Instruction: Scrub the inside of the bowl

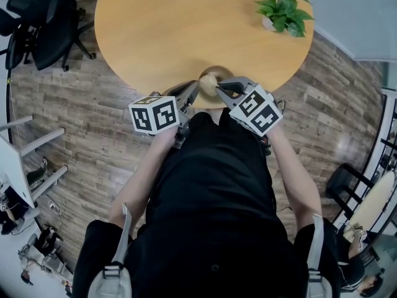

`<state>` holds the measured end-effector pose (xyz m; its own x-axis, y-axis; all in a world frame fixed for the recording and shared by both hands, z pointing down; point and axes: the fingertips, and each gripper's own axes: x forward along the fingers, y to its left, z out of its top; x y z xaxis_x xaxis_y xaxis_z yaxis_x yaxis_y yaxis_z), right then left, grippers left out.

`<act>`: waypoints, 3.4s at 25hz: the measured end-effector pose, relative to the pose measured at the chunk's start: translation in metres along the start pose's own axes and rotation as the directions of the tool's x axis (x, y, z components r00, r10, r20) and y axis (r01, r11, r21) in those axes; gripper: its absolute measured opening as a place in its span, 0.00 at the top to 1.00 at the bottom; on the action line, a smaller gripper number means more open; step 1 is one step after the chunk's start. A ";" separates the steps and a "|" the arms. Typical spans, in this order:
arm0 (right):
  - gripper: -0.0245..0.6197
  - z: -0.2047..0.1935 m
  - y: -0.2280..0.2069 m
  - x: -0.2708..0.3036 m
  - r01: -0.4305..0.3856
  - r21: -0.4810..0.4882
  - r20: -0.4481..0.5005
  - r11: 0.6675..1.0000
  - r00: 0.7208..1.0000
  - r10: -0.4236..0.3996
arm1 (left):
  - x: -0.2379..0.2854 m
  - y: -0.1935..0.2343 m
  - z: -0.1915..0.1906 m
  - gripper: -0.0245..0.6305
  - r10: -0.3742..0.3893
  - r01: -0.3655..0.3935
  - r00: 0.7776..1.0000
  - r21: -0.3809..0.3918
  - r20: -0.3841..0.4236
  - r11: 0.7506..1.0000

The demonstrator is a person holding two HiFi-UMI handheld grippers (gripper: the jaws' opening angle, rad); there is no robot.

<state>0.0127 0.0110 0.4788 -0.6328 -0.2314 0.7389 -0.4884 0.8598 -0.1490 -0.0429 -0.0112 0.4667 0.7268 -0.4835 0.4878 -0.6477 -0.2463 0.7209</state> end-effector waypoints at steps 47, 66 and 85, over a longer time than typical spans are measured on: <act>0.92 -0.005 -0.059 -0.046 0.188 0.286 0.072 0.940 0.974 -0.216 | 0.056 0.074 -0.040 0.93 0.104 -0.125 0.984 -0.149 -0.142 0.981; 0.92 0.014 -0.068 -0.053 0.143 0.295 0.161 0.945 0.967 -0.197 | 0.020 0.067 -0.017 0.81 0.180 -0.179 0.980 0.022 -0.082 0.984; 0.93 0.024 -0.042 -0.063 0.079 0.274 0.265 0.959 0.952 -0.154 | -0.010 -0.034 0.020 0.94 -0.063 0.046 0.996 0.246 0.062 0.968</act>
<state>0.0589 -0.0209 0.4225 -0.6866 -0.4732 0.5519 -0.6824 0.6814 -0.2647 -0.0325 -0.0150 0.4272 0.7509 -0.5179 0.4099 -0.6496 -0.4671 0.5998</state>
